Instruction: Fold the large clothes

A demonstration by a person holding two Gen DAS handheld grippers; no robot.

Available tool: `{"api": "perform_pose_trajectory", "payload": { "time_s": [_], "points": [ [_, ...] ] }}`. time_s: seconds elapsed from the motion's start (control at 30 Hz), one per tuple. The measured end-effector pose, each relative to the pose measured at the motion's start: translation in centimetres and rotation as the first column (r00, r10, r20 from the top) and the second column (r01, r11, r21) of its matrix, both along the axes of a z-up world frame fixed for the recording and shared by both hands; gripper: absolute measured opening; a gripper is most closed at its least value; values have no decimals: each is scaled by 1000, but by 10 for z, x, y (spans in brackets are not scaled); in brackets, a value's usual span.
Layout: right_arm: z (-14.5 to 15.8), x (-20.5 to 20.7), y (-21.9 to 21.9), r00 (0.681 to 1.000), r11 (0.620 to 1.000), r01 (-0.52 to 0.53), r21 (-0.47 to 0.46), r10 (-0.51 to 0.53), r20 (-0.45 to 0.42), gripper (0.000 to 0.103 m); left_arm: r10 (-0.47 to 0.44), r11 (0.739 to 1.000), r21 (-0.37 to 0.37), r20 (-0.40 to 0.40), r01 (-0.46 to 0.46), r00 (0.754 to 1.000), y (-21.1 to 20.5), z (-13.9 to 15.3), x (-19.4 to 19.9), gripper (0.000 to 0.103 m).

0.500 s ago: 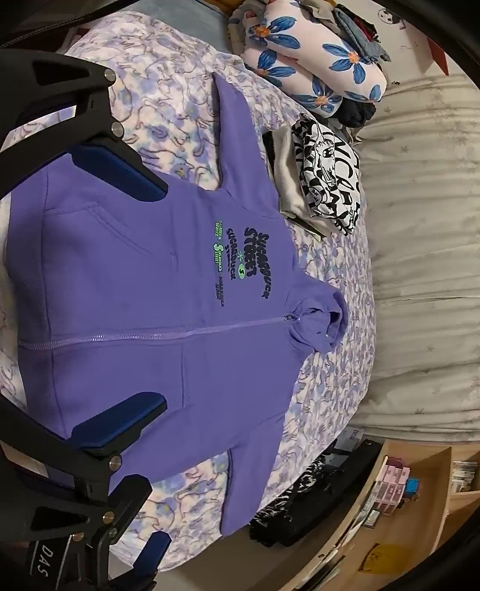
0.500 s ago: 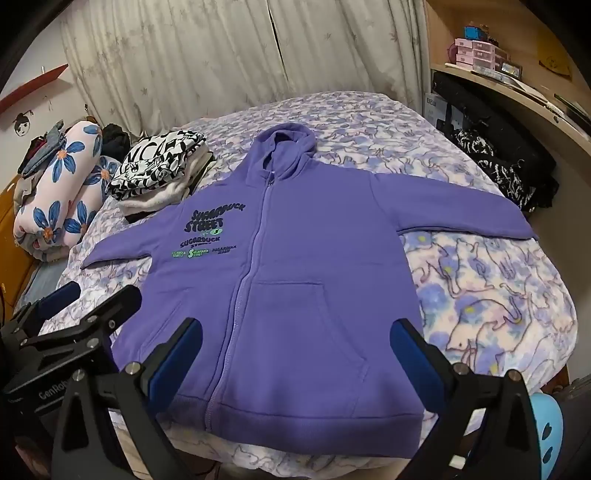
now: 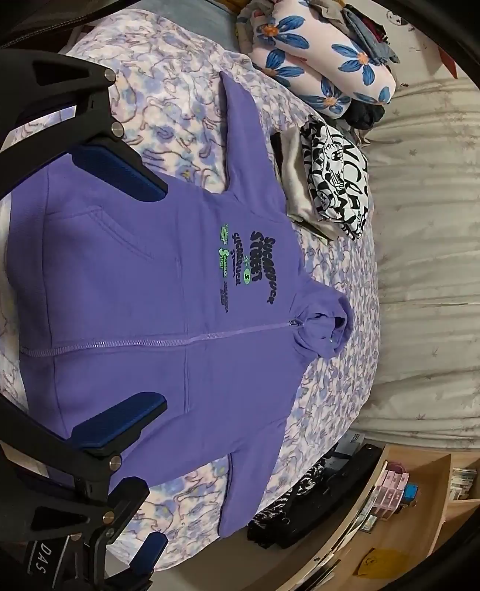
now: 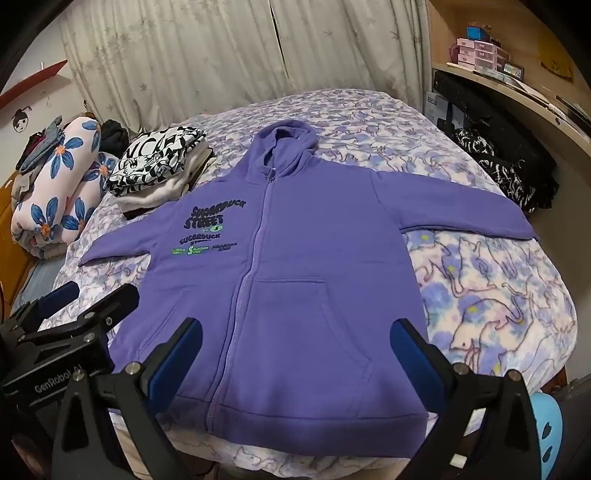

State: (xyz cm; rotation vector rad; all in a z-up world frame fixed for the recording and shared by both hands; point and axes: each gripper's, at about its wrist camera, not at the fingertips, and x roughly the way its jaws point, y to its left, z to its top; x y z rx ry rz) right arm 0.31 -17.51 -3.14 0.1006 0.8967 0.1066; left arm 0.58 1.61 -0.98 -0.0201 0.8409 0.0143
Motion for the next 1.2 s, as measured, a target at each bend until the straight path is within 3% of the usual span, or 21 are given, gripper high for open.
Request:
{"api": "perform_pose_trajectory", "payload": {
  "time_s": [1.2],
  "points": [
    [-11,7,6,1000,1000,-3,-19,3,-12,102,15,1000,-4,-39,-15,999,1,-14,13,102]
  ]
}}
